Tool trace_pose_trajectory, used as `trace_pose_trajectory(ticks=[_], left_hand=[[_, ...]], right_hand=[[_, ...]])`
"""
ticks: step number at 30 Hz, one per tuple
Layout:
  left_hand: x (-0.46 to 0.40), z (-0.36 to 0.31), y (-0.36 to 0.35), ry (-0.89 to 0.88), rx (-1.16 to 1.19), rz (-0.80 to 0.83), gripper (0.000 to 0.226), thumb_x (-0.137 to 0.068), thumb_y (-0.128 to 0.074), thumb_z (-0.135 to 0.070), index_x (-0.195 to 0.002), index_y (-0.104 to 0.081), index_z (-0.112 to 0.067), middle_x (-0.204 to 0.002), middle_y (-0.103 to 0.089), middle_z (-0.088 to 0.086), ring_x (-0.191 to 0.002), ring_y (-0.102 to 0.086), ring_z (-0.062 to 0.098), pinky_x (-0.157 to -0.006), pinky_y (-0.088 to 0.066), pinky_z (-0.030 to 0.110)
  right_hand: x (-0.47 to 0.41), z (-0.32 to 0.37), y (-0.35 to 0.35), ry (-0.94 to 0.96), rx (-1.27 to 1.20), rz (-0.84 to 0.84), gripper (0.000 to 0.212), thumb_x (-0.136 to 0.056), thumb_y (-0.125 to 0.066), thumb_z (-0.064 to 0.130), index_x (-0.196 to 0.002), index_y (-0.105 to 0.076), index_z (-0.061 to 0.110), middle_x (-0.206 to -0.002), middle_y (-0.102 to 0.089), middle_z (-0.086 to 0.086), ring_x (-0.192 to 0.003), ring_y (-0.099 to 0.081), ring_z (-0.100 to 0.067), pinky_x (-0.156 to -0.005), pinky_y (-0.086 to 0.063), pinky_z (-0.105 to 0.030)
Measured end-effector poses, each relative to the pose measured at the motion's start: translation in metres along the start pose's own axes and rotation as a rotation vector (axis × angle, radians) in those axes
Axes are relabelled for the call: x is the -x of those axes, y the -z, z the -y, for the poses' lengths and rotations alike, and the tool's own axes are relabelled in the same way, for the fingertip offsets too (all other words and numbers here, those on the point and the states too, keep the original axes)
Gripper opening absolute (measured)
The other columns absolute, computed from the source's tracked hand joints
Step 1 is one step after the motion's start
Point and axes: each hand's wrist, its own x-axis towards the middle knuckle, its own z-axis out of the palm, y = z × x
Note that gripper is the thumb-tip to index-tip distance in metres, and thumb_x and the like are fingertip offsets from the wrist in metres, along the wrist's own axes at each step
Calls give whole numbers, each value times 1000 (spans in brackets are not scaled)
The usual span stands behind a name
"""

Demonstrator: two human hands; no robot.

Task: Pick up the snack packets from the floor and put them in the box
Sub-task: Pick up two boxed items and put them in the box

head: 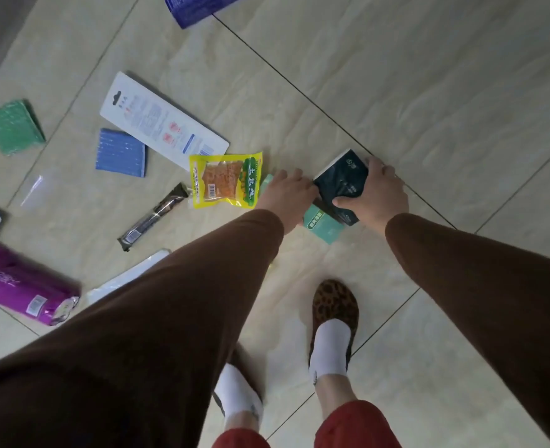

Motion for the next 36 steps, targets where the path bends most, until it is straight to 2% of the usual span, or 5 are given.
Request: trace_pose_trajectory(ticks=[9, 18, 27, 31, 36], left_hand=[[31, -20, 5, -30, 86, -71, 34, -79, -74, -35, -106, -68, -16, -111, -60, 4, -111, -52, 30, -86, -41, 39], [156, -33, -29, 476, 699, 69, 36, -90, -65, -39, -116, -53, -16, -106, -67, 9, -102, -61, 34, -76, -45, 39], [156, -8, -98, 585, 674, 17, 54, -76, -71, -54, -123, -67, -28, -158, -27, 4, -147, -18, 32, -121, -17, 44], [147, -11, -110, 613, 749, -4, 55, -77, -71, -53, -127, -64, -31, -148, -33, 4, -135, -29, 32, -111, -28, 46], [154, -17, -110, 636, 837, -40, 52, -81, -69, -48, -128, -62, -28, -115, -50, 7, -107, -45, 29, -91, -43, 42]], right_hand=[[18, -7, 32, 1, 6, -14, 67, -76, -81, 54, -122, -58, 12, -119, -64, -13, -119, -52, -37, -93, -48, -49], [66, 67, 37, 132, -396, 30, 48, -84, -80, 37, -113, -53, 11, -106, -63, 0, -94, -60, -22, -76, -42, -30], [48, 152, -34, 395, -135, 135, 68, -67, -76, 68, -118, -70, 23, -135, -60, -5, -129, -53, -29, -109, -43, -44], [29, 172, -59, 470, 66, 196, 73, -76, -75, 65, -137, -62, 26, -169, -22, 1, -156, -19, -23, -122, -22, -47], [31, 182, -82, 403, 64, 187, 60, -73, -77, 62, -122, -65, 29, -141, -50, 0, -128, -53, -28, -108, -35, -46]])
